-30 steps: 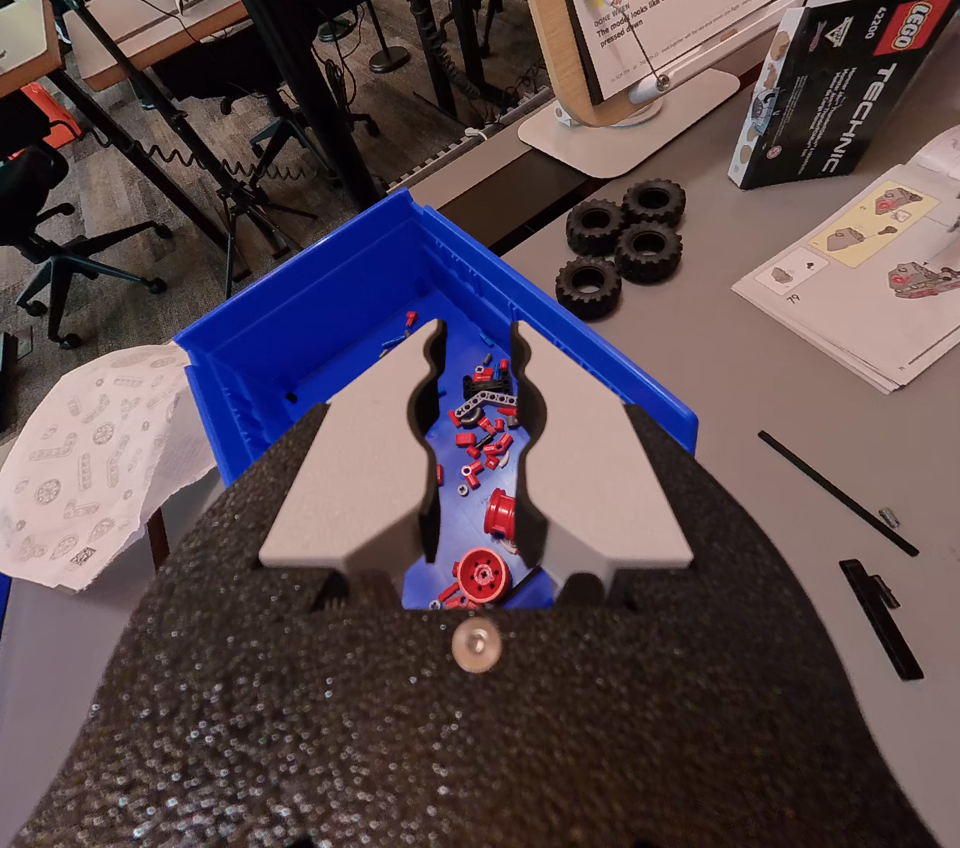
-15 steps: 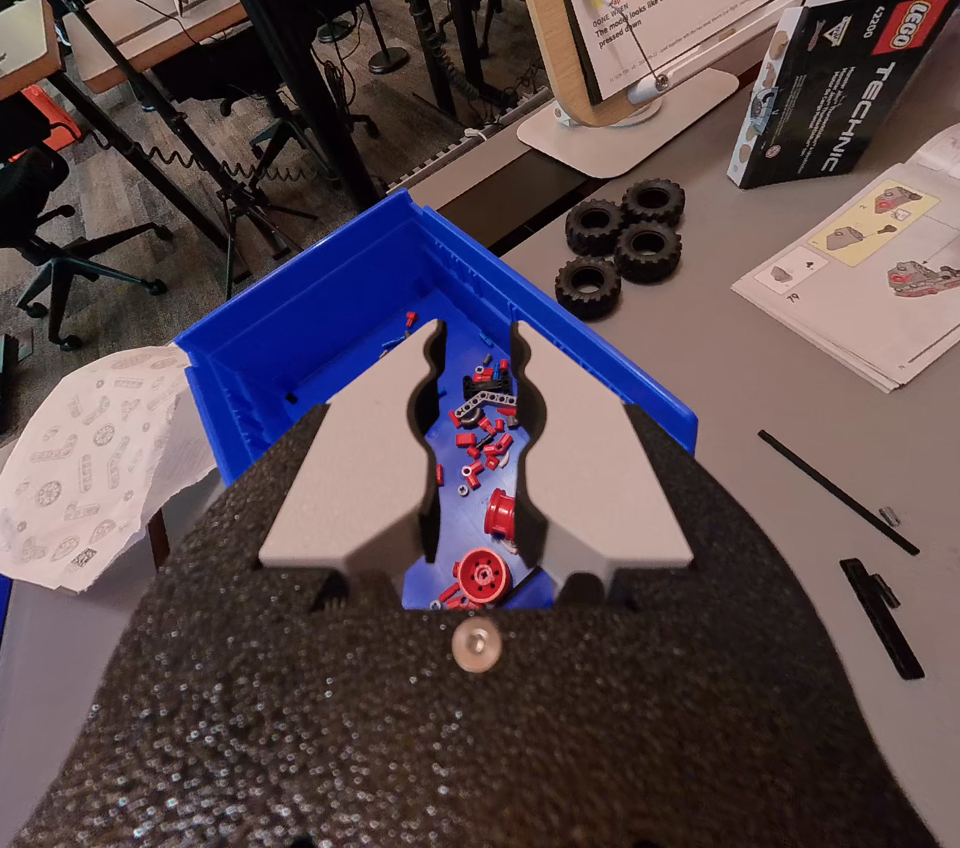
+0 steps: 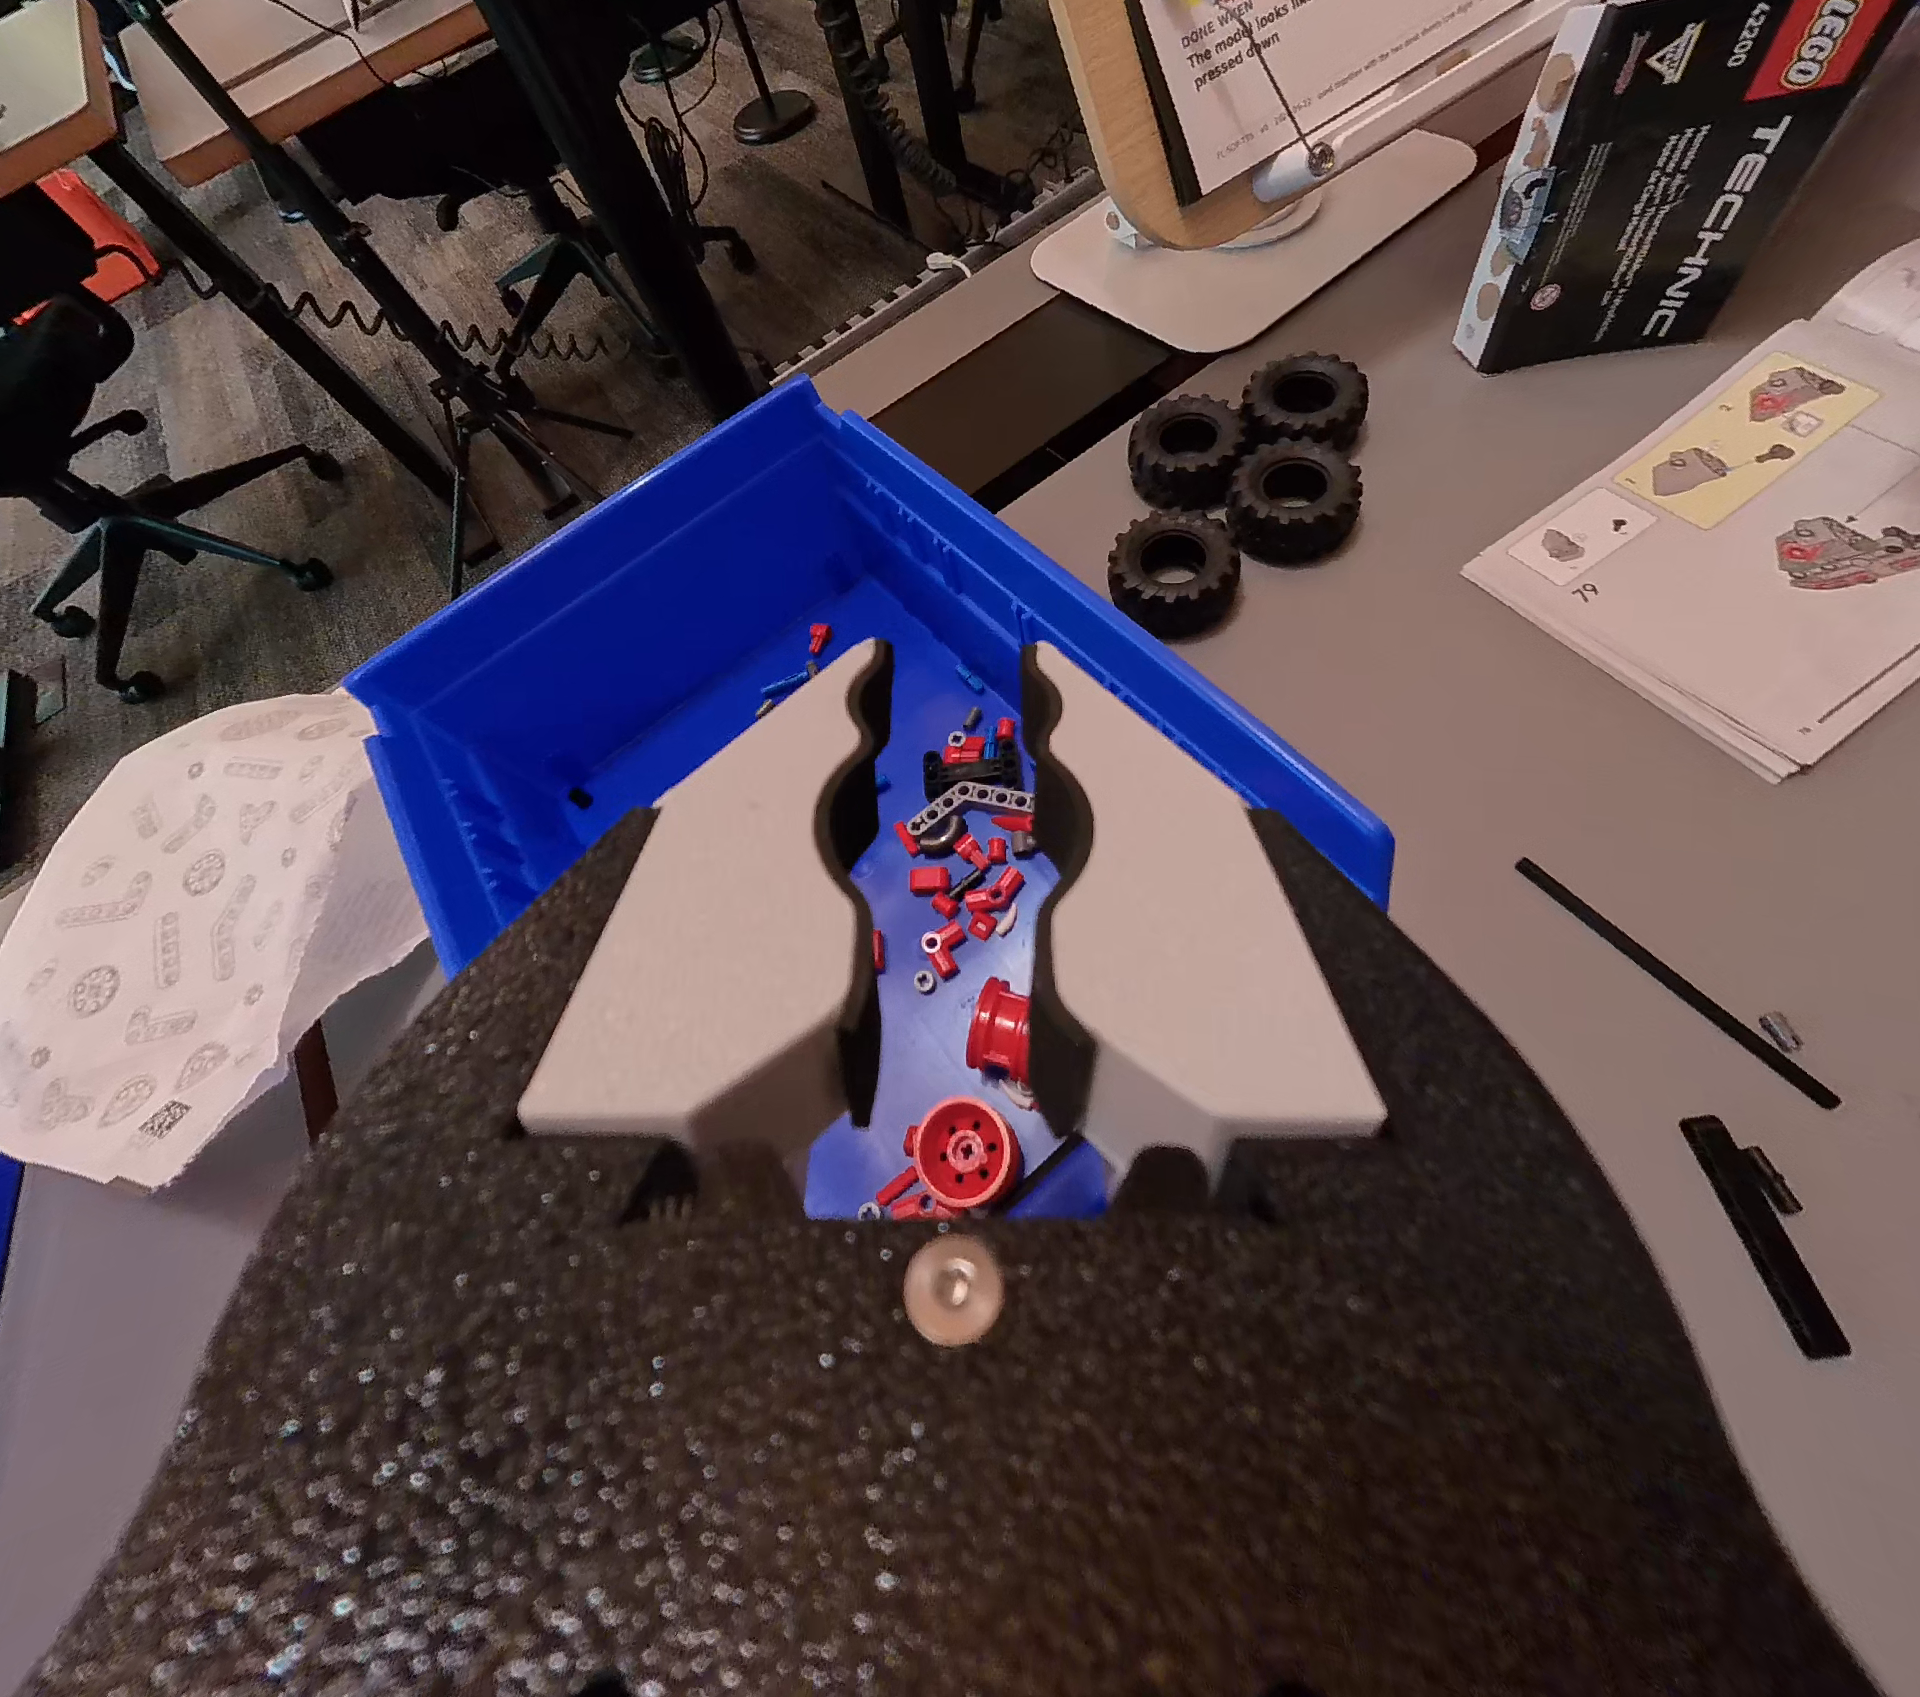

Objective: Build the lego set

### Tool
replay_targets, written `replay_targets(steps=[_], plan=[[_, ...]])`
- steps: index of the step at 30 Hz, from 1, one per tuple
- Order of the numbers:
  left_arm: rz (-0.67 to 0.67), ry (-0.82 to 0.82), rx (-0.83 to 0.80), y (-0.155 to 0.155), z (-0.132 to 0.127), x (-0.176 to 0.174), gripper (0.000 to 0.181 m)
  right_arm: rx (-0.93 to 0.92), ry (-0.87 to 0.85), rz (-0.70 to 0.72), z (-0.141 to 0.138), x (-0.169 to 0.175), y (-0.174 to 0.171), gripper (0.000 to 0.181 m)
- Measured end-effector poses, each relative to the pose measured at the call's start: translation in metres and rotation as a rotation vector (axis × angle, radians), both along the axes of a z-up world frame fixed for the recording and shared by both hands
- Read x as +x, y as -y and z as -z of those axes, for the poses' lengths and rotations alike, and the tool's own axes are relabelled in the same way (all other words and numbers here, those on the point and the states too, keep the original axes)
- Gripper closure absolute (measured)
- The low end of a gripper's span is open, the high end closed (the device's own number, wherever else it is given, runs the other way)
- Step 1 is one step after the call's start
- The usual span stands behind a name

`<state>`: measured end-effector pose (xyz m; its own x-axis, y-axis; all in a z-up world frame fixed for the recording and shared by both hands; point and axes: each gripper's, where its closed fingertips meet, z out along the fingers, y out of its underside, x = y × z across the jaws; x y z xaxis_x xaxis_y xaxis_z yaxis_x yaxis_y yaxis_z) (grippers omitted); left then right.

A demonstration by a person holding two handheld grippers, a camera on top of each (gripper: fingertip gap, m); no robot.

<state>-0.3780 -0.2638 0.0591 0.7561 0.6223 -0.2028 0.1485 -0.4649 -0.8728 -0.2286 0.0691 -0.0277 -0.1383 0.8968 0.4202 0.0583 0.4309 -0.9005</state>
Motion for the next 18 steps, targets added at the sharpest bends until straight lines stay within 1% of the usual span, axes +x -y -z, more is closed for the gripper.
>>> replay_targets(steps=[14,18], plan=[[0.002,-0.003,0.002,0.0003,-0.0013,0.0007,0.16,0.043,0.001,-0.034,0.0025,0.0003,0.0074,0.149],[0.002,-0.003,0.002,0.0006,-0.0012,0.0007,0.16,0.023,-0.01,-0.045,-0.0002,0.0012,0.0071,0.149]])
